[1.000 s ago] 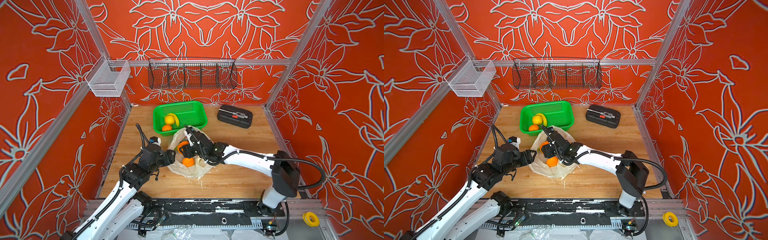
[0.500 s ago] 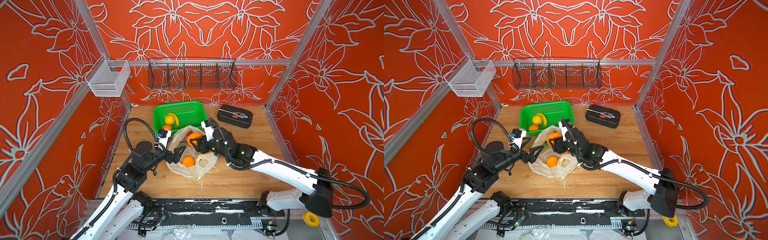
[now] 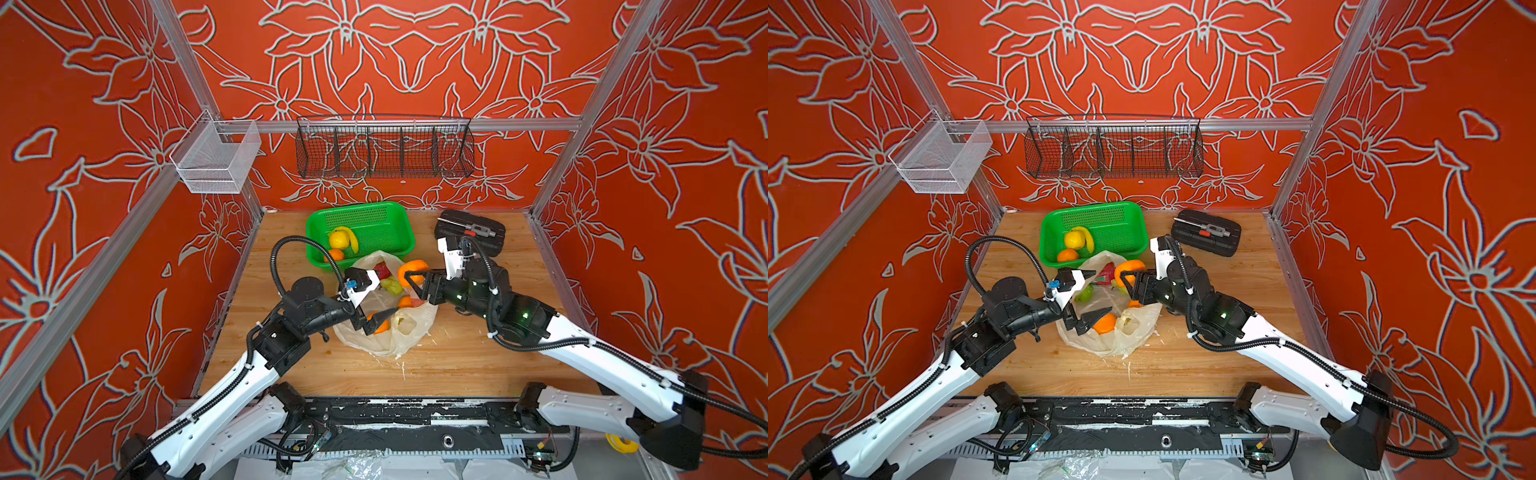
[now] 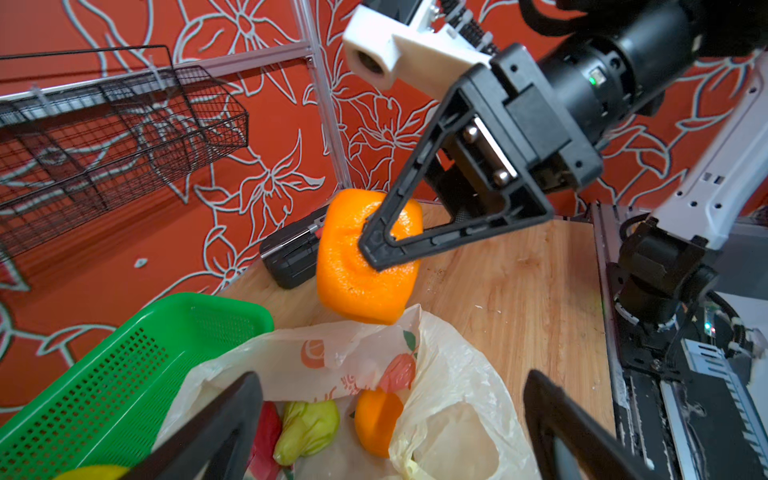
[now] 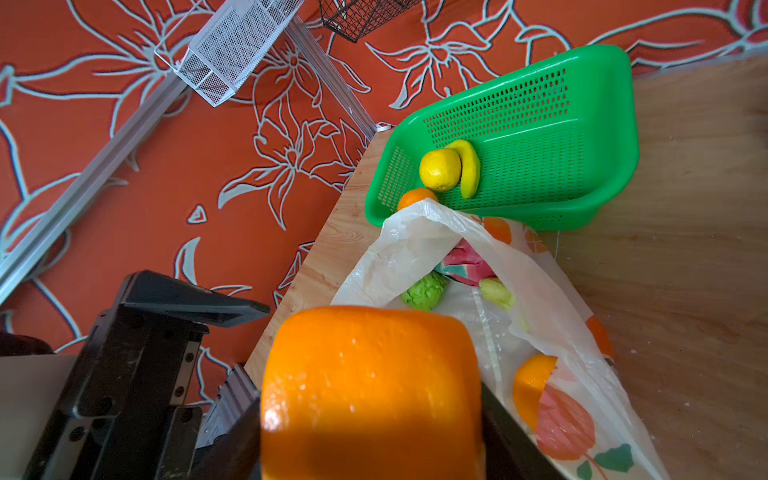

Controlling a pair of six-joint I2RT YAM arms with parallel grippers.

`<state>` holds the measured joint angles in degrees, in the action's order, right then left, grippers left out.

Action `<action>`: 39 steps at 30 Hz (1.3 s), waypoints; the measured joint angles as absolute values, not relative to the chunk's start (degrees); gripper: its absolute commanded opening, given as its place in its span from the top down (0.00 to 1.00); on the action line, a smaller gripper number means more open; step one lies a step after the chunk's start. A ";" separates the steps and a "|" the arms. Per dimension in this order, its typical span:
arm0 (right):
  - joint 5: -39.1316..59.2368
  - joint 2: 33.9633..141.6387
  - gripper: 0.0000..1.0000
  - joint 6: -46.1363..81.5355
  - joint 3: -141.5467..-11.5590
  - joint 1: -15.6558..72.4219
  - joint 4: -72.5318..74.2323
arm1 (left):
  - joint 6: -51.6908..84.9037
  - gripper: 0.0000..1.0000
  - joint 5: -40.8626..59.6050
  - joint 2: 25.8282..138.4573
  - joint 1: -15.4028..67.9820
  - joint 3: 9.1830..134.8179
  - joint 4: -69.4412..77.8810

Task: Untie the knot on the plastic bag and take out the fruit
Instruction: 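Lift the orange out toward the left gripper with the right gripper, then grasp the orange with the left gripper from the right gripper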

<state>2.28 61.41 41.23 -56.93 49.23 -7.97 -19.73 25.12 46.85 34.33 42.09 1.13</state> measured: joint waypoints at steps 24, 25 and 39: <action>11.03 61.49 0.43 48.45 -55.42 48.84 -4.67 | -30.72 0.39 23.11 61.30 38.30 49.41 5.23; 11.07 61.52 0.43 48.51 -55.42 48.84 -4.60 | -30.79 0.43 23.09 61.30 38.30 49.41 5.21; 9.87 58.70 0.15 48.69 -55.22 48.84 -3.99 | -25.74 0.51 17.52 61.32 38.33 51.44 3.60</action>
<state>9.87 58.70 48.69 -55.22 48.84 -3.99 -25.74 17.52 61.32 38.33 51.44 3.60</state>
